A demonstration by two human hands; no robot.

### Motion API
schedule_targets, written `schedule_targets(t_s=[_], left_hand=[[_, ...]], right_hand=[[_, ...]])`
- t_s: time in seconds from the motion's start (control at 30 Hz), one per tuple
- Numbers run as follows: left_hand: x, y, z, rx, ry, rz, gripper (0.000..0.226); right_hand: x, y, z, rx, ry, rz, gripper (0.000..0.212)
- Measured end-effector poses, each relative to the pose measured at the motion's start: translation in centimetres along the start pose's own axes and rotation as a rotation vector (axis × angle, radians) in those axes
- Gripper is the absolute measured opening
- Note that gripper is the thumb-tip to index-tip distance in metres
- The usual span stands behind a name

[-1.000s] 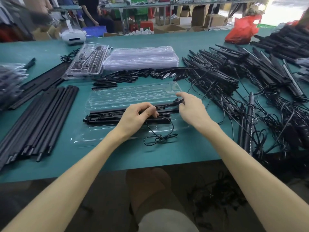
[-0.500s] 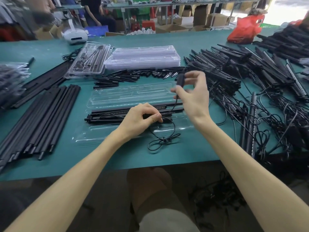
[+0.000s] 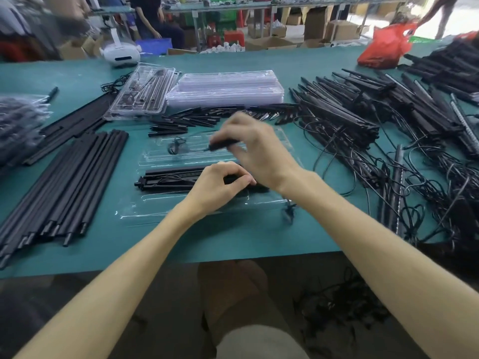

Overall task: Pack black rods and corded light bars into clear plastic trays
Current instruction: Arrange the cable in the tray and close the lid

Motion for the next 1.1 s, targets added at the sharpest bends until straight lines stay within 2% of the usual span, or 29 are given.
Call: schedule_targets(t_s=[0.07,0.2,0.3,0.37,0.5,0.63,0.77,0.83,0.9,1.0,1.1], left_hand=[[-0.1,0.1,0.1,-0.024,-0.02,0.011,0.026],[-0.4,-0.1,-0.1,0.003,-0.057,-0.042,0.041],[-0.8,-0.6,-0.7,0.042,-0.116,-0.056,0.059],[-1.1,-0.8,-1.0,0.058,-0.147,-0.061,0.055],[-2.4,-1.3,-0.9,0.031,-0.189,-0.058,0.026],[-3.9,-2.2,-1.1,0.029,-0.143,0.055,0.031],[-4.9,-3.2,-2.8,0.06,-0.167,0.135,0.06],[-5.7,-4.1,-3.6,0.136,-0.25,0.13,0.053],[-6.1,-4.6,-3.8,0.179,-0.308,0.204,0.033],[-5.3,-3.2,-2.9,0.088,-0.202,0.285,0.033],[-3.7,-2.1,-3.2,0.061,-0.033,0.186,0.023]], right_hand=[[2.0,-1.3,-2.1,0.087,0.05,-0.002,0.033],[2.0,-3.0,-4.8,0.187,-0.082,0.001,0.027],[2.0,-3.1,-5.5,0.211,-0.12,0.036,0.022],[1.8,-3.0,-5.6,0.24,-0.159,0.076,0.022],[0.5,-3.3,-5.8,0.306,-0.235,0.08,0.023],[-0.9,-3.0,-6.2,0.325,-0.28,0.057,0.022],[-0.6,-2.5,-6.0,0.303,-0.252,0.042,0.016],[0.1,-2.1,-5.8,0.271,-0.204,0.036,0.015],[0.9,-1.4,-5.5,0.206,-0.173,0.052,0.015],[1.2,-0.4,-5.4,0.15,-0.173,0.082,0.019],[0.9,-0.1,-5.8,0.144,-0.163,0.089,0.024]])
Point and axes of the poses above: each hand's wrist, its own z-axis towards the middle knuckle, its own x-axis out of the palm, y = z × x, the point moved 9 cm from there along z, towards the middle knuckle, and after that the axes turned 14 degrees about -x, right-handed, at the moved point
